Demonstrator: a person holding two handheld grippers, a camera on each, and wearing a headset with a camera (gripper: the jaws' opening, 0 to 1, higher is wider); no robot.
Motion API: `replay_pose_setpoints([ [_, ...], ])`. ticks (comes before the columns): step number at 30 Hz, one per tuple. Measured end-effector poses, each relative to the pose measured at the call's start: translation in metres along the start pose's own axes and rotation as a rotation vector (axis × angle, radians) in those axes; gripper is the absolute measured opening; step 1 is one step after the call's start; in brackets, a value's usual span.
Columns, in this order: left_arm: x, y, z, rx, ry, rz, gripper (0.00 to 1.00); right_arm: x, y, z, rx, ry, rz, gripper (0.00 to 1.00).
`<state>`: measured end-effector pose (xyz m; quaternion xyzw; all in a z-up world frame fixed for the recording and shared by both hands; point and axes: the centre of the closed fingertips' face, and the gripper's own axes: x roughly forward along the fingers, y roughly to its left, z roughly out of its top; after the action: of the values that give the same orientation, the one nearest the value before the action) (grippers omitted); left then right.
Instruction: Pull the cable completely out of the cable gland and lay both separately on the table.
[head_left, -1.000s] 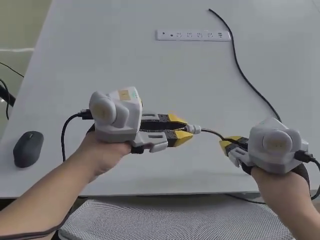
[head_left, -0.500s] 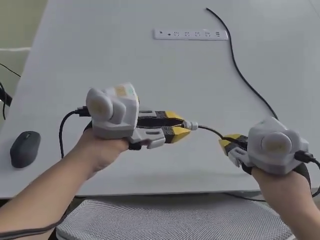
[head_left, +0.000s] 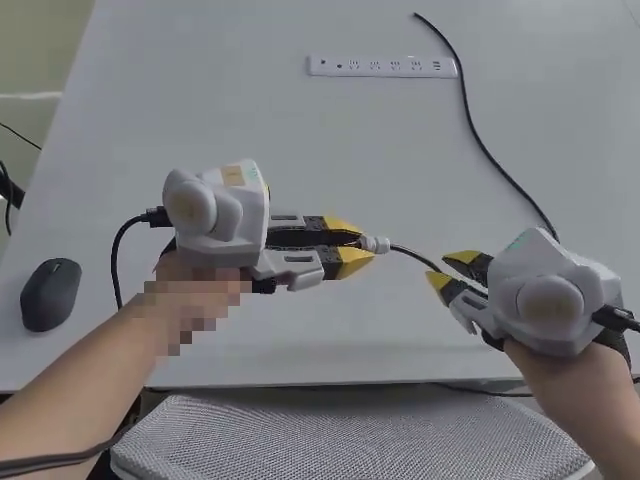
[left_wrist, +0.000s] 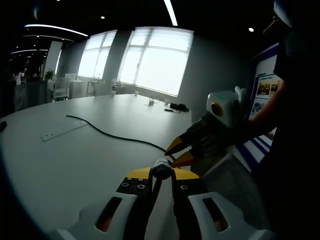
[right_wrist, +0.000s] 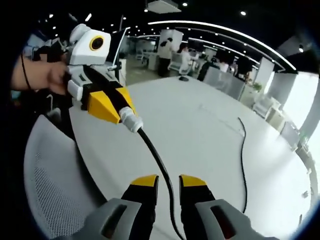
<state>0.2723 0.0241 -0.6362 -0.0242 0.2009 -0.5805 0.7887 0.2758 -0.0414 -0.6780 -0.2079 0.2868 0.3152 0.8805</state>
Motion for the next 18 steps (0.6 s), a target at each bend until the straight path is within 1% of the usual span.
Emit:
replay_pose_setpoints([
  [1,0.0,0.0,-0.001,0.002,0.002,-0.002,0.15,0.0,0.002,0.006,-0.034,-0.009,0.002,0.14],
  [3,0.001,-0.001,-0.001,0.006,0.006,-0.003,0.15,-0.001,0.006,0.015,-0.075,-0.026,0.014,0.15],
  [4,0.001,-0.001,-0.001,0.005,0.004,-0.003,0.15,-0.001,0.007,0.017,-0.081,-0.028,0.015,0.15],
  [5,0.0,-0.001,0.0,0.003,0.003,-0.001,0.15,0.0,0.011,0.023,-0.121,-0.038,0.032,0.15],
  [7,0.0,-0.001,0.0,0.003,0.002,0.002,0.15,0.001,0.017,0.029,-0.18,-0.048,0.057,0.15],
  [9,0.0,-0.002,0.0,-0.002,0.001,0.001,0.15,0.001,0.018,0.032,-0.226,-0.049,0.05,0.14],
  [10,0.0,-0.003,0.0,-0.005,0.004,-0.003,0.15,0.001,0.02,0.032,-0.24,-0.042,0.057,0.13],
  [13,0.0,-0.006,0.0,-0.002,0.005,-0.007,0.15,0.001,0.021,0.036,-0.261,-0.051,0.057,0.1],
  [15,0.0,-0.006,-0.001,-0.004,0.005,-0.004,0.15,0.002,0.023,0.038,-0.263,-0.06,0.071,0.1],
  [18,0.0,-0.007,-0.002,-0.001,0.006,-0.004,0.15,0.004,0.029,0.039,-0.299,-0.058,0.09,0.07],
])
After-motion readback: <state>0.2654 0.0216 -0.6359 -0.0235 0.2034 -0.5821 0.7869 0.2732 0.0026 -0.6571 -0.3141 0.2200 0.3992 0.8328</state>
